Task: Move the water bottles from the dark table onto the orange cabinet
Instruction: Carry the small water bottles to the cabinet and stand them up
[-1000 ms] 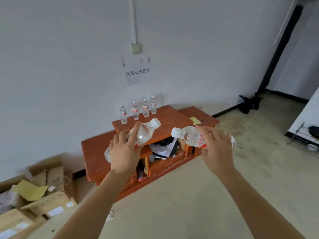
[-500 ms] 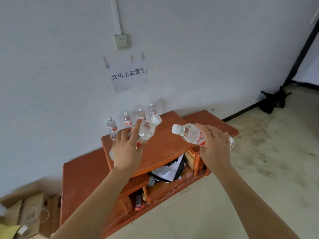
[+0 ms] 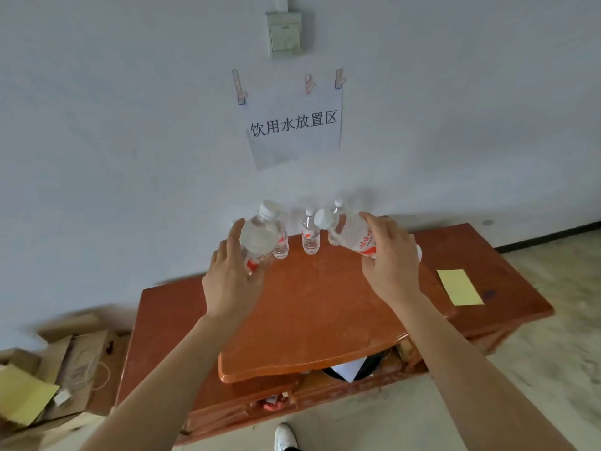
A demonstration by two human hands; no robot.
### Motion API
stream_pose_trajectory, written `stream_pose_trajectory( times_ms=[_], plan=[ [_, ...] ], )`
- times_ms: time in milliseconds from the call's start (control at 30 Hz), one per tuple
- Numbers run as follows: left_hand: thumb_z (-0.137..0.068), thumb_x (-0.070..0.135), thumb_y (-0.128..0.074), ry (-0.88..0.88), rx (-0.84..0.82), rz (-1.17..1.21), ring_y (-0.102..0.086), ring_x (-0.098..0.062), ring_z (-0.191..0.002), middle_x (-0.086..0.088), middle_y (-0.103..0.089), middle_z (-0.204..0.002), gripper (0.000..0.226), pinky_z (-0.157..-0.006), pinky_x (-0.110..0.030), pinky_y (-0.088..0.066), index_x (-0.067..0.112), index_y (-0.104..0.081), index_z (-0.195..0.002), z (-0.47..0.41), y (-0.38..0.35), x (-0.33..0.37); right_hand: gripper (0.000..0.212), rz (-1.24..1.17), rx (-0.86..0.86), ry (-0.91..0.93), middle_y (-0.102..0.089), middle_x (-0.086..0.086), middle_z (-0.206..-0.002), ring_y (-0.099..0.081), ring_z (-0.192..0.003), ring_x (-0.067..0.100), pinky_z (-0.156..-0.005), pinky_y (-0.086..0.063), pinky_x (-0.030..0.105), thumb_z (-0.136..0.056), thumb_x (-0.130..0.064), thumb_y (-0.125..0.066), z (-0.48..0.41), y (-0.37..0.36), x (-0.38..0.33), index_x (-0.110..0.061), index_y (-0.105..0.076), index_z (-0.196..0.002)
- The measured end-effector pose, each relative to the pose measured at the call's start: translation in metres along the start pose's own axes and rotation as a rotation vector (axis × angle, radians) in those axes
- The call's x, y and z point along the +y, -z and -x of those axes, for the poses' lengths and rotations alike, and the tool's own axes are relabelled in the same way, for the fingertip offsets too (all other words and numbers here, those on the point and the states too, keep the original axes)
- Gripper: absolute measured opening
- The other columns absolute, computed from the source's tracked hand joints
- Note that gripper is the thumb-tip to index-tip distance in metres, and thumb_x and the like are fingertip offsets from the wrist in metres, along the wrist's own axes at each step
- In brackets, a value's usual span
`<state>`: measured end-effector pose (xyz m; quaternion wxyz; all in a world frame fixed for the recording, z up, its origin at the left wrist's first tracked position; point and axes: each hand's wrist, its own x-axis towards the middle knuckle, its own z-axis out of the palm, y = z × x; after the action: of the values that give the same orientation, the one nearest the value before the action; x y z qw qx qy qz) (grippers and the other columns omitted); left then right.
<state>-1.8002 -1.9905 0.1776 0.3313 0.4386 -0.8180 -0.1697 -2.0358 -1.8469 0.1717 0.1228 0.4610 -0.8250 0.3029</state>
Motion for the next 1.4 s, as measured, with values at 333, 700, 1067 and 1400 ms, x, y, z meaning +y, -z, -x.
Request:
stream_pose_trajectory(
  times_ms=[333,700,1067,1400],
  plan=[
    [-0.085,0.056,-0.068,0.201,-0.087,0.066,-0.062,-0.033,-0.105,-0.005,-0.064,-0.119,0.08,-0.073,-0.04,-0.048,0.03,-0.018,-0.142,-0.116,-0.11,-0.084,0.08,-0.16,-0.099,-0.155,-0.057,0.001,-0.132,-0.059,-0.116,0.022,-0.093,-0.056,0.047,-0.076,-0.01,-0.086,-0.094,-0.153,0.016,-0.024,-0.046,-0.144],
    [-0.084,0.037,-0.076,0.395,-0.126,0.171,-0.062,-0.04,-0.107,-0.014,-0.054,-0.134,0.077,-0.077,-0.052,-0.056,0.032,-0.02,-0.137,-0.133,-0.256,-0.176,0.072,-0.497,-0.267,-0.395,-0.062,-0.008,-0.125,-0.063,-0.113,0.011,-0.094,-0.057,0.042,-0.078,-0.022,-0.087,-0.095,-0.347,0.054,-0.026,-0.045,-0.137],
    [-0.084,0.025,-0.079,0.381,-0.061,0.16,-0.059,-0.032,-0.108,-0.014,-0.05,-0.134,0.084,-0.081,-0.043,-0.052,0.036,-0.015,-0.137,-0.134,-0.343,-0.233,0.078,-0.703,-0.253,-0.395,-0.058,0.001,-0.138,-0.059,-0.128,0.014,-0.104,-0.053,0.046,-0.085,-0.027,-0.083,-0.087,-0.447,0.081,-0.018,-0.035,-0.146],
    [-0.097,0.042,-0.055,0.488,-0.185,0.064,-0.047,-0.039,-0.132,-0.017,-0.038,-0.153,0.077,-0.099,-0.061,-0.046,0.036,-0.001,-0.152,-0.127,-0.326,-0.207,0.087,-0.58,-0.339,-0.315,-0.042,0.004,-0.156,-0.039,-0.145,0.015,-0.114,-0.042,0.049,-0.09,-0.035,-0.077,-0.086,-0.43,0.08,-0.014,-0.024,-0.156]
  ],
)
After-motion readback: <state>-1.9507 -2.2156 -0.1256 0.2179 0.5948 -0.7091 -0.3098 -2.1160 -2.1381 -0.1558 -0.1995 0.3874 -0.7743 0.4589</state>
